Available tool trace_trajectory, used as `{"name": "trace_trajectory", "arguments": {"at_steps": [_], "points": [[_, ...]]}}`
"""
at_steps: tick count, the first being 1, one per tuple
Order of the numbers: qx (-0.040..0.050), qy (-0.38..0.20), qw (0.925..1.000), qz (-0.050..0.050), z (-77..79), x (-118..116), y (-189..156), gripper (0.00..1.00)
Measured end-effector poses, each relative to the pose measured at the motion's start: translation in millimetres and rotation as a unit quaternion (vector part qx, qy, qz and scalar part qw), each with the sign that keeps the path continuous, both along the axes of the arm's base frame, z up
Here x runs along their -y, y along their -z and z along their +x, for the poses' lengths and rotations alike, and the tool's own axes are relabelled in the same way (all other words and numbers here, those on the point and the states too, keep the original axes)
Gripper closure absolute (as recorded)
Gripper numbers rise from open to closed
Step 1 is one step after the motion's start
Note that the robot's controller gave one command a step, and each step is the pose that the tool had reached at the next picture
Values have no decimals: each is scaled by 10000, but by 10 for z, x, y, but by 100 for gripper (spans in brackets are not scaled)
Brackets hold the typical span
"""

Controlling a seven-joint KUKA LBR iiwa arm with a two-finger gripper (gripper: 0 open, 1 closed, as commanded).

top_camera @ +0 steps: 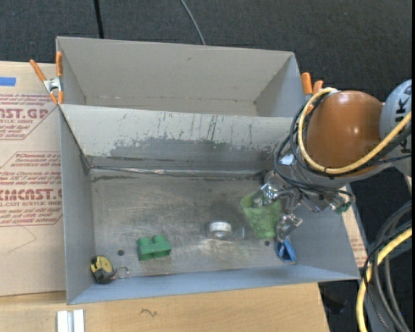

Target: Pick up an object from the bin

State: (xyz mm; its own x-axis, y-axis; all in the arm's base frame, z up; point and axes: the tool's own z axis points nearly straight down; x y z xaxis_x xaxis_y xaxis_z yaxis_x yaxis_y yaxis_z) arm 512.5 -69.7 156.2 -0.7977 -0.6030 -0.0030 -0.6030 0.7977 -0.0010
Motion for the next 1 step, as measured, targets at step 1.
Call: {"name": "trace_trajectory", "arguments": {"at_steps": [1], "points": [[40,-140,9999,-8,80,-40,-1207,100]]}}
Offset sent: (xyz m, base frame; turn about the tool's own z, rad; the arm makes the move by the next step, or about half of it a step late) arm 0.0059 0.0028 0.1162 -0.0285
